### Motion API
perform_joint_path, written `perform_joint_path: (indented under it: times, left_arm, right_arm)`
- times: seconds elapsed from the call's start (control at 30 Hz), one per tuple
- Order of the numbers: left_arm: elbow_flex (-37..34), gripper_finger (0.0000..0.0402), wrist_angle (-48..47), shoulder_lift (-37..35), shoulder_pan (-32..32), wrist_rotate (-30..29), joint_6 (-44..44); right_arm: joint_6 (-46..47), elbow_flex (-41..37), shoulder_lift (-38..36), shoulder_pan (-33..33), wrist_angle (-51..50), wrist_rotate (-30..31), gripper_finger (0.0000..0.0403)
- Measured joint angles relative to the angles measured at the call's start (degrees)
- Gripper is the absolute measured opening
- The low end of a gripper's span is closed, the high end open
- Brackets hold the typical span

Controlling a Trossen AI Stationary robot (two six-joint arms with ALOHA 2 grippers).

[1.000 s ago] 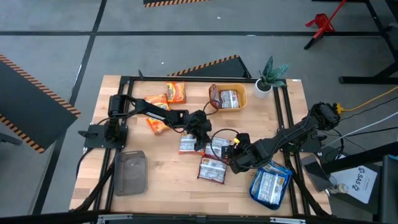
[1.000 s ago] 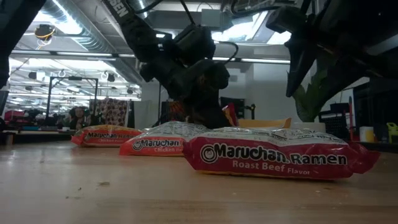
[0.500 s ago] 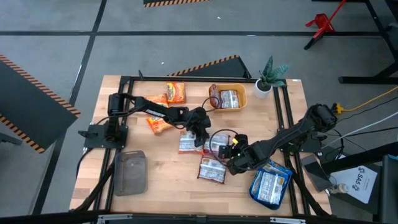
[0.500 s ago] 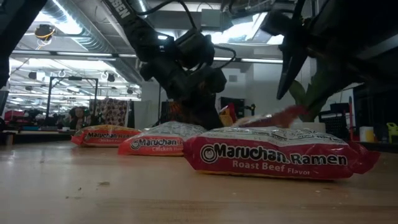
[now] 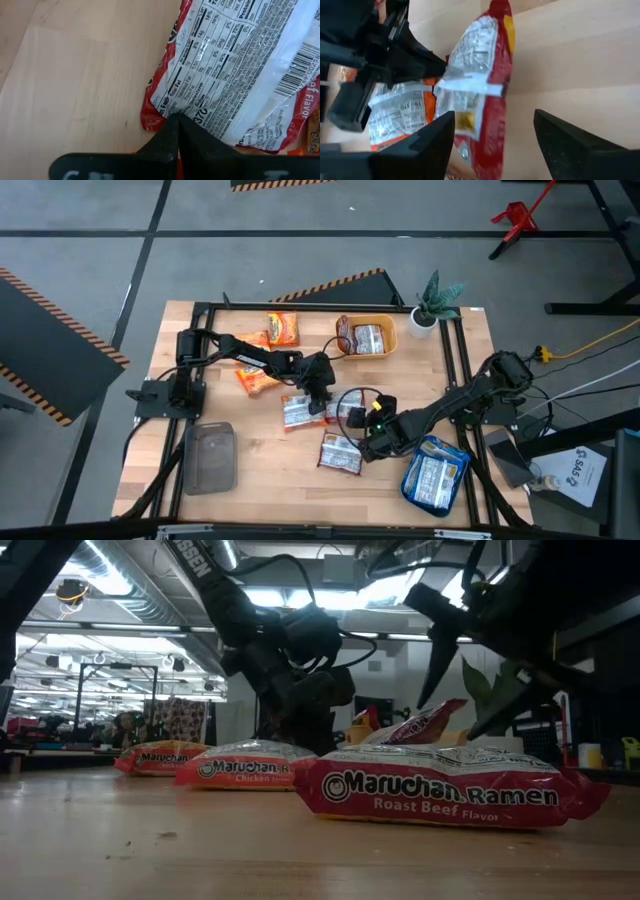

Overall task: Sort Maruchan noodles
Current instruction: Put the red noodle pack into the yellow bin

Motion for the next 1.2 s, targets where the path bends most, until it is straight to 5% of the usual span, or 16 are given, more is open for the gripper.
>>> perform_joint_path:
  times: [0.47,0.8,1.2]
  left_arm:
    - [0.0,0.0000,0.3,0.0,0.0,-0.6,0.0]
    - [0.0,0.0000,-0.2,-0.4,1.2,2.3,0.0]
    - [-0.1,0.0000,-12.3,-11.9,8.8,6.2,1.0]
  right_arm:
    - [-10.2,0.0,5.4,-6.3,15.3,-3.3,0.0233]
    - [-10.4,0.2,5.2,-6.2,15.7,-5.9,0.0087]
    - [-9.0,0.1,-4.2,-6.2,5.1,-0.6,0.0092]
